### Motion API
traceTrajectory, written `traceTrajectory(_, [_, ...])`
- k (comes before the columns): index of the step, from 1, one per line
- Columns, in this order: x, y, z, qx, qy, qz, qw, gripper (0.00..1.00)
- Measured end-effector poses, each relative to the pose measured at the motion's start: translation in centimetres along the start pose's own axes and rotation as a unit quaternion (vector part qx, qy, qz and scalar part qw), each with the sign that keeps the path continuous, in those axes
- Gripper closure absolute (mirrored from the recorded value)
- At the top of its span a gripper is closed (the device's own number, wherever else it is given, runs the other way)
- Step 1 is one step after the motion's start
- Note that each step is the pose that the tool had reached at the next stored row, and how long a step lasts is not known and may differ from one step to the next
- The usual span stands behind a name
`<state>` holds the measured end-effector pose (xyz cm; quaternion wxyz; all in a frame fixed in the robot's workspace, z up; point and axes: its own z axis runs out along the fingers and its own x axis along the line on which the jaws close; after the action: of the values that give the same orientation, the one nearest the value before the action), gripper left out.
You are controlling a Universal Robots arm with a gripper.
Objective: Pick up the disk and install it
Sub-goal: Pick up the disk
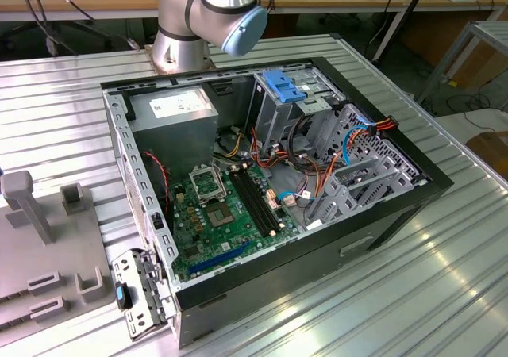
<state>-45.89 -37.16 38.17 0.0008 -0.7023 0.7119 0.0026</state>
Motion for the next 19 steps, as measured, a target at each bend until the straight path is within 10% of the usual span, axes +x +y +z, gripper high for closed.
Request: traceTrajectory(19, [-0.01,0.01,-2.74,0.0,0.0,0.0,1.0,0.63])
